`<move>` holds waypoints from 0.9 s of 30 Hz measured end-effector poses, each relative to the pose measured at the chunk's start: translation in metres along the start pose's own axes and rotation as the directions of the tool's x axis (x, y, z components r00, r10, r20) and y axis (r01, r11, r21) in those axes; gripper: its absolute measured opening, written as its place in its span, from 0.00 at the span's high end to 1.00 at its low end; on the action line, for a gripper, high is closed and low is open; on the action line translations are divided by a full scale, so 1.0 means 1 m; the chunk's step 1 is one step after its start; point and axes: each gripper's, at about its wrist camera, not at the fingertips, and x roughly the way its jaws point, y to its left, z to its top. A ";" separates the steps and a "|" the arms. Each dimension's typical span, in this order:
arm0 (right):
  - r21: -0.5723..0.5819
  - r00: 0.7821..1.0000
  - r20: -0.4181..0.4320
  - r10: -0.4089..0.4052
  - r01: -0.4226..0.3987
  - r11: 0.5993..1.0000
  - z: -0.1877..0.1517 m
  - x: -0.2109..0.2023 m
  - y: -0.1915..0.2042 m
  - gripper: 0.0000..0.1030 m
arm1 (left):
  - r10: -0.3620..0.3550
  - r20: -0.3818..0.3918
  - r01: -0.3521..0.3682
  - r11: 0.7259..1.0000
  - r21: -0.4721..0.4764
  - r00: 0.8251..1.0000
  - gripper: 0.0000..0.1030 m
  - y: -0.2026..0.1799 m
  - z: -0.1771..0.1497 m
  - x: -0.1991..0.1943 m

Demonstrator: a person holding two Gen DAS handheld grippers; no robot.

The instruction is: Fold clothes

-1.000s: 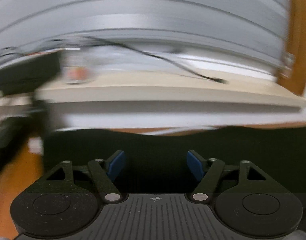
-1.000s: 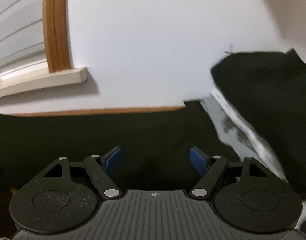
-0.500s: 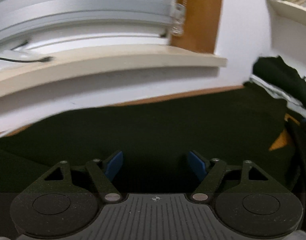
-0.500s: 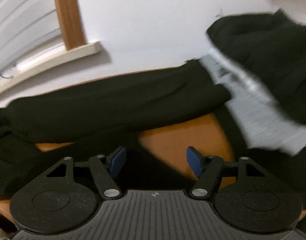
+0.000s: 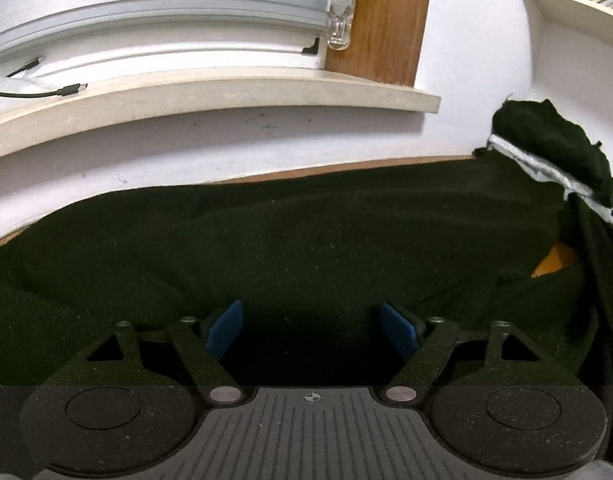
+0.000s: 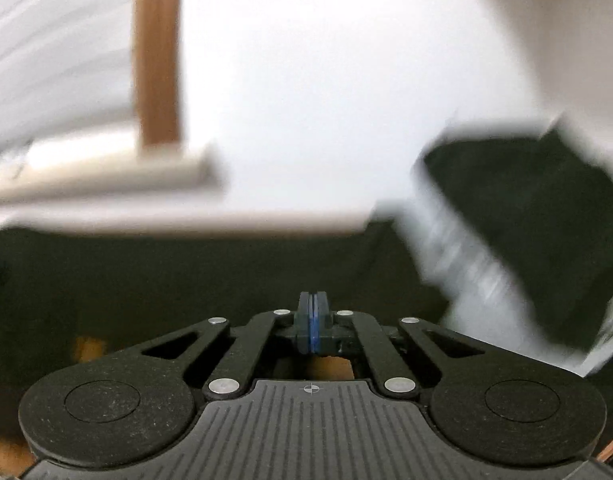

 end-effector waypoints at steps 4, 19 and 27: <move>0.029 0.989 0.146 -0.033 0.029 0.999 0.034 -0.024 0.002 0.99 | 0.008 -0.002 -0.008 1.000 0.010 1.000 0.23 0.000 0.001 0.000; 0.106 0.951 -0.267 0.156 -0.132 0.986 -0.046 0.048 -0.006 0.57 | -0.207 -0.013 0.207 0.971 0.117 0.978 0.33 -0.097 0.008 -0.013; 0.156 0.945 -0.253 0.206 -0.170 0.973 -0.050 0.043 -0.006 0.93 | -0.380 -0.149 0.403 0.897 0.181 0.913 0.47 -0.172 -0.001 0.015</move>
